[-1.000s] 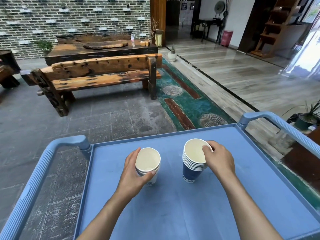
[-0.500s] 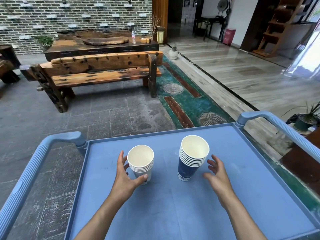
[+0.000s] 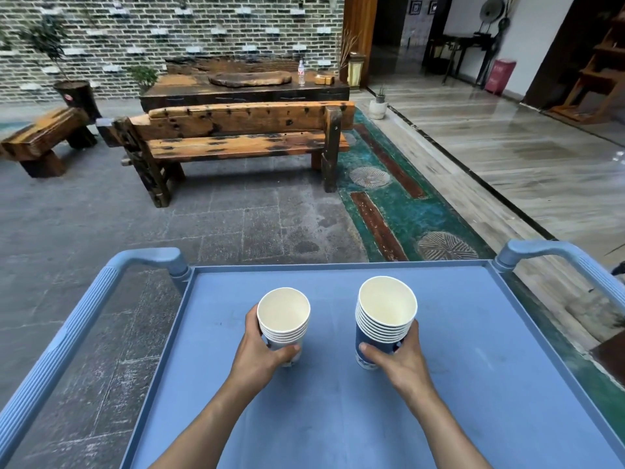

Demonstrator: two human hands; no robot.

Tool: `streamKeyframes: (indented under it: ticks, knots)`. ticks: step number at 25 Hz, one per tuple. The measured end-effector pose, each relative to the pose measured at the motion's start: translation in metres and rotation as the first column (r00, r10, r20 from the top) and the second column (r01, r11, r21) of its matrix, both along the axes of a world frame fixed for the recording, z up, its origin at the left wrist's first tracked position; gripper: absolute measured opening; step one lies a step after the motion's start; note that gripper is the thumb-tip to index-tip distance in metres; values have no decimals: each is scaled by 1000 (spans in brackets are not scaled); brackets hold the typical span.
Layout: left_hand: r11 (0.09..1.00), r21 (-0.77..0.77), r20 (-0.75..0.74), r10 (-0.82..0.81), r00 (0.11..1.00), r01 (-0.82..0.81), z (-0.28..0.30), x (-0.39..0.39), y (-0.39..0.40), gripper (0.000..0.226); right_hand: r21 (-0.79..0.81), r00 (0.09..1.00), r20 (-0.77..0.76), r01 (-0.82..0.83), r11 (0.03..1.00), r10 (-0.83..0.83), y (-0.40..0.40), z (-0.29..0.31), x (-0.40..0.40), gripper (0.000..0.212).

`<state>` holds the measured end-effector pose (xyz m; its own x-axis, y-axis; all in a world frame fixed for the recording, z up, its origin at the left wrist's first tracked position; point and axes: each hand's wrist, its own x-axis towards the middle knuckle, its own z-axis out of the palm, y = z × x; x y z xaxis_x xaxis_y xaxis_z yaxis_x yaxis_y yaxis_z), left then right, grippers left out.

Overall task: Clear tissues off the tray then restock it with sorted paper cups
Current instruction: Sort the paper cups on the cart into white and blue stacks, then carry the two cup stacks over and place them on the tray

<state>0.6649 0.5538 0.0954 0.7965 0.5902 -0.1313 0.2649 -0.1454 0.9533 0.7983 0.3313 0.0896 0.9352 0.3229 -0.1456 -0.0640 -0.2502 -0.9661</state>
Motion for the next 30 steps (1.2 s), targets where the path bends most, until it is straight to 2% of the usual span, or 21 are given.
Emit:
streamKeyframes:
  ticks: [10,18,26,30]
  knots:
    - [996,45,27,-81,996,80,29,-9,-22,85,3,999,36,37,999,-37,-21,19,-19,84]
    - [957,114,77,-278,958,268,50,-13,-18,84,35,965,73,252,967,-254,-45,39,-71,85]
    - [841,149,130,-538,833,520,61,-33,-12,87,35,857,179,485,874,-483,-59,73,-154,78]
    - [759,152,154,-651,744,633,64,-50,-29,88,39,771,230,603,797,-594,-73,90,-208,84]
